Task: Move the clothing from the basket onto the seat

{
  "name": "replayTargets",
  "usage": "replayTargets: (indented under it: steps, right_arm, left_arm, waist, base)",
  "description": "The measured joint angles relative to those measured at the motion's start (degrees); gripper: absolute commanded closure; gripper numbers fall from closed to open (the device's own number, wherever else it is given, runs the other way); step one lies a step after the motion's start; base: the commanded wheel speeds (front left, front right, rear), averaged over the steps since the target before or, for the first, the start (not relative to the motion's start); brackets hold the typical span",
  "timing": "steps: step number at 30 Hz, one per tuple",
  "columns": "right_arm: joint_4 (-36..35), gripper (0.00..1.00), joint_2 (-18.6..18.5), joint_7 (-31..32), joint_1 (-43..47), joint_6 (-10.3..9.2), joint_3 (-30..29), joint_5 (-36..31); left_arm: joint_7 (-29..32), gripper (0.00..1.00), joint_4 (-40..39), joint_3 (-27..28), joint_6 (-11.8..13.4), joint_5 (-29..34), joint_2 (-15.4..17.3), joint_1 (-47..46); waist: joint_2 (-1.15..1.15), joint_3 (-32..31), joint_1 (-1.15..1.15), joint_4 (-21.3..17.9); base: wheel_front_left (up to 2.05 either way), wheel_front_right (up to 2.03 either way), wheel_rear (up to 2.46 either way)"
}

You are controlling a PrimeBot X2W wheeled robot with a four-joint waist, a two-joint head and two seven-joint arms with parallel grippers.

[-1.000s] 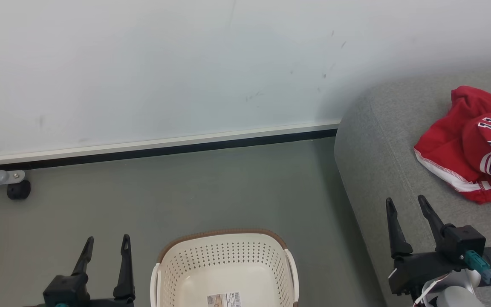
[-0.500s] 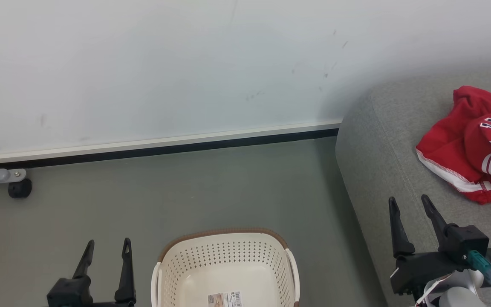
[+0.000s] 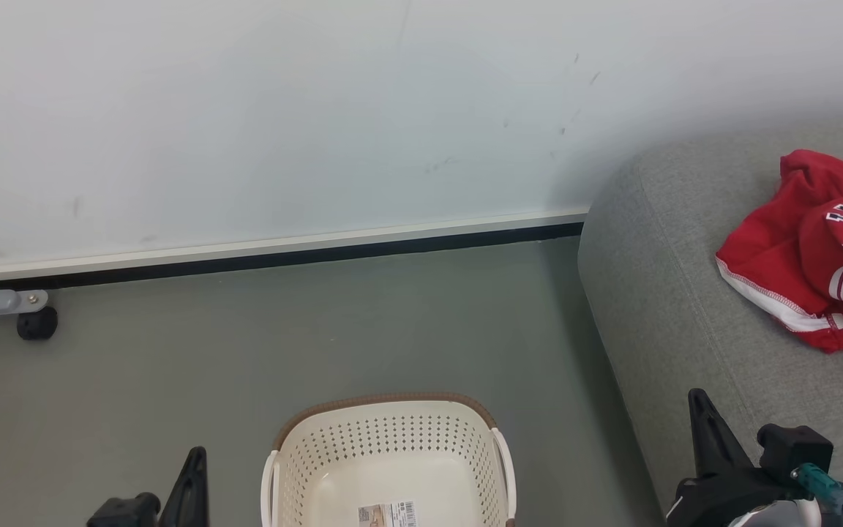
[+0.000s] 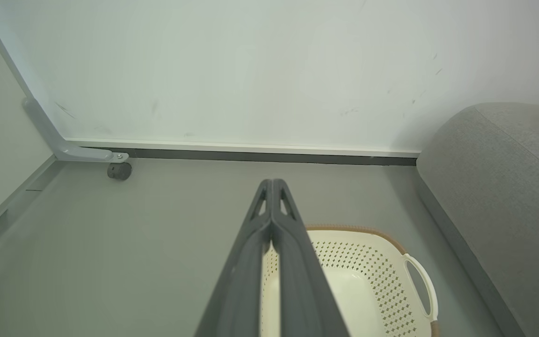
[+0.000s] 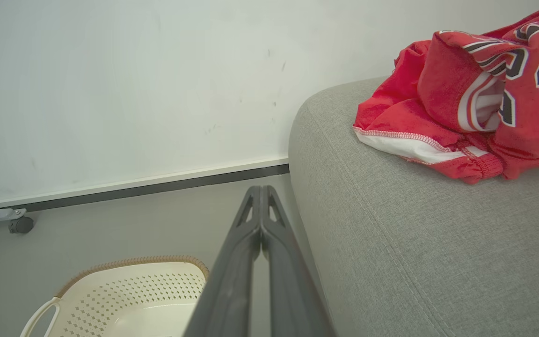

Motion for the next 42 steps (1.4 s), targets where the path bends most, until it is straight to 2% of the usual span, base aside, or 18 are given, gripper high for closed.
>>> replayTargets:
  steps: [42]
  right_arm:
    - [-1.2, 1.00, 3.8, 8.2, 0.1, 5.79, -10.7, 31.5]
  left_arm:
    - [5.4, 1.00, 4.2, 5.7, -5.7, -33.2, -2.0, -3.9]
  waist:
    - [0.00, -0.7, 0.00, 1.3]
  base:
    - [0.00, 0.00, 0.00]
